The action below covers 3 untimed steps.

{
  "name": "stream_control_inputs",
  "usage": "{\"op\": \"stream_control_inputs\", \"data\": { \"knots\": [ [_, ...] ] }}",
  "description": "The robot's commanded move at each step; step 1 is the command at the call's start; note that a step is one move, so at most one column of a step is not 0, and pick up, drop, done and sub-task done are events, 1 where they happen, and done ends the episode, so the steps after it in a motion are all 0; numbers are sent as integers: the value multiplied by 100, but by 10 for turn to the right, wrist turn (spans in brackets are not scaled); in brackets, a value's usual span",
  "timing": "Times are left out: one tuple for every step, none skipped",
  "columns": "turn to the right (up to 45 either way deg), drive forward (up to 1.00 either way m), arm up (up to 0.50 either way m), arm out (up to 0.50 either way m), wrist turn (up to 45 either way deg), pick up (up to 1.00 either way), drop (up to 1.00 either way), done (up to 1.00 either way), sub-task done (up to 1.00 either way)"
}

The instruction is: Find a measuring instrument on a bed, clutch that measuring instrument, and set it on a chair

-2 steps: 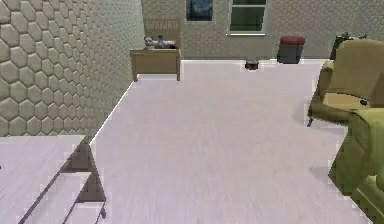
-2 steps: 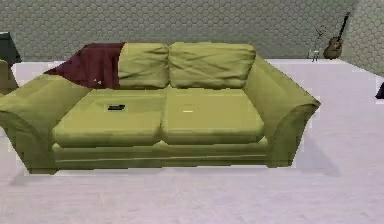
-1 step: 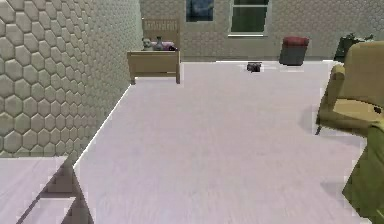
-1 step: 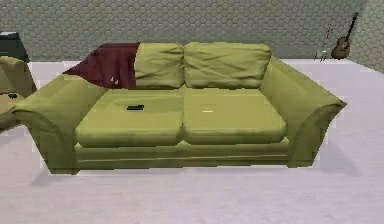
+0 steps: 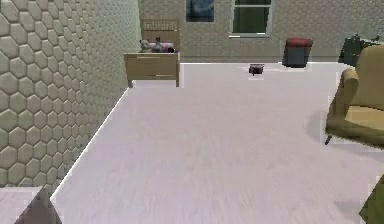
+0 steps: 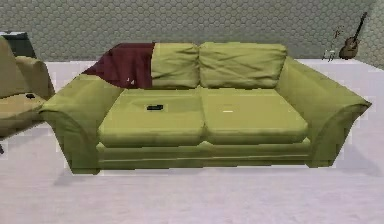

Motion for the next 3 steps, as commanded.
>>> {"op": "stream_control_inputs", "data": {
  "knots": [
    [30,0,0,0,0,0,0,0,0],
    [0,100,0,0,0,0,0,0,0],
    [0,100,0,0,0,0,0,0,0]
  ]
}}
